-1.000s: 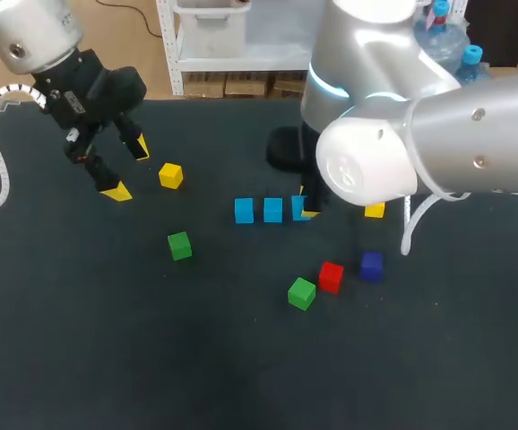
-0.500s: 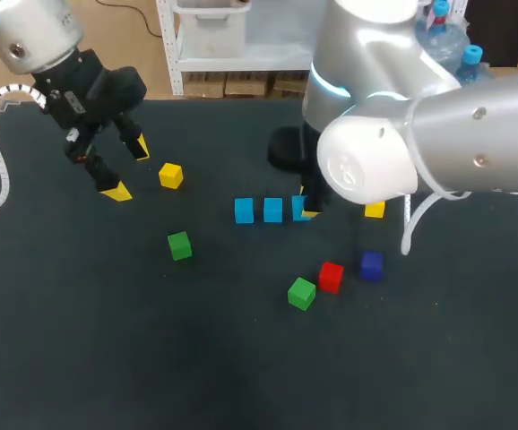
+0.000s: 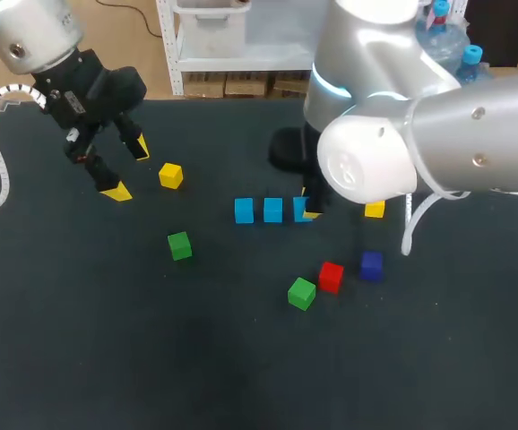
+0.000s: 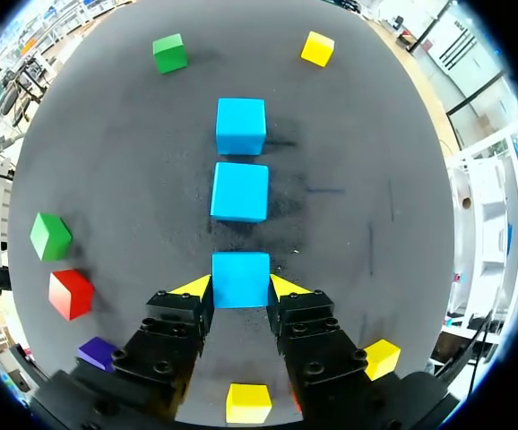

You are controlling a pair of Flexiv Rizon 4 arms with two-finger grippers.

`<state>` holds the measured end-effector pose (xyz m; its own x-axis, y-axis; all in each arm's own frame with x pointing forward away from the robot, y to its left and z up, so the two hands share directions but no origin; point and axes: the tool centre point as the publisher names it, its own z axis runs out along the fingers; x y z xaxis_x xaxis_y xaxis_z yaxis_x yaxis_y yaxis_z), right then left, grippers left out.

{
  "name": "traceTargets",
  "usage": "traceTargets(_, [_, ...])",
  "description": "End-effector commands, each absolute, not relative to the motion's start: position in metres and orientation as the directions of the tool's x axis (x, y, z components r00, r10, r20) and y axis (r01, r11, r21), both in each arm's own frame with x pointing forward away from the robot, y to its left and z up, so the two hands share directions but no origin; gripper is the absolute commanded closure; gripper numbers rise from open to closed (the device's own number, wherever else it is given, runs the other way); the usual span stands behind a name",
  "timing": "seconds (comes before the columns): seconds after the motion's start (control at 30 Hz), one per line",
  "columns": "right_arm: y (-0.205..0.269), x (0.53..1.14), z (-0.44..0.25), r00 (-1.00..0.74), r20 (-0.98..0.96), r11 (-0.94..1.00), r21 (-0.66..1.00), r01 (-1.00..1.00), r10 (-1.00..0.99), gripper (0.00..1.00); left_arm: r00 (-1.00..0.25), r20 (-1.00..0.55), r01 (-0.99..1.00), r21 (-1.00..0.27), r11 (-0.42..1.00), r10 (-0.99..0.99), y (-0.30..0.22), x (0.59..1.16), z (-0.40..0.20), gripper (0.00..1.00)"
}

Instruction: Place the blue cubes, place green cubes on the blue cubes, place the yellow cubes on the green cubes, then place the red cubes on the yellow cubes, and place purple cube on the red cubes.

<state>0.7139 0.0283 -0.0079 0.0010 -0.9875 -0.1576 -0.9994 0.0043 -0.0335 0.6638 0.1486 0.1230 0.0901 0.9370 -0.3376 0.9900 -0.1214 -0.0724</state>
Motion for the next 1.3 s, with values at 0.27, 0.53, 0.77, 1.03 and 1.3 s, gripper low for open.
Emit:
traceTargets(0.27, [0.030,0.717,-0.009,0.001,-0.158,0.004,-0.032,-0.999,-0.987,1.00,0.092,-0.339,0.990,-0.070,-0.123,0.936,0.149,0.663,0.123,0.00])
traceTargets(0.53, [0.031,0.717,-0.009,0.004,-0.155,0.000,-0.026,-1.000,-0.988,0.70,0.092,-0.339,0.990,-0.070,-0.123,0.936,0.149,0.663,0.123,0.00])
traceTargets(0.77, [0.030,0.718,-0.010,0.002,-0.152,0.002,-0.023,-1.000,-0.988,0.28,0.092,-0.339,0.990,-0.070,-0.123,0.936,0.149,0.663,0.123,0.00])
traceTargets(1.03, [0.025,0.719,-0.007,-0.003,-0.149,0.006,-0.022,-1.000,-0.989,0.22,0.092,-0.339,0.990,-0.070,-0.123,0.936,0.149,0.663,0.123,0.00])
traceTargets(1.3, [0.011,0.718,0.016,-0.013,-0.151,0.022,-0.058,-0.998,-0.989,0.09,0.092,-0.339,0.990,-0.070,-0.123,0.936,0.149,0.663,0.123,0.00])
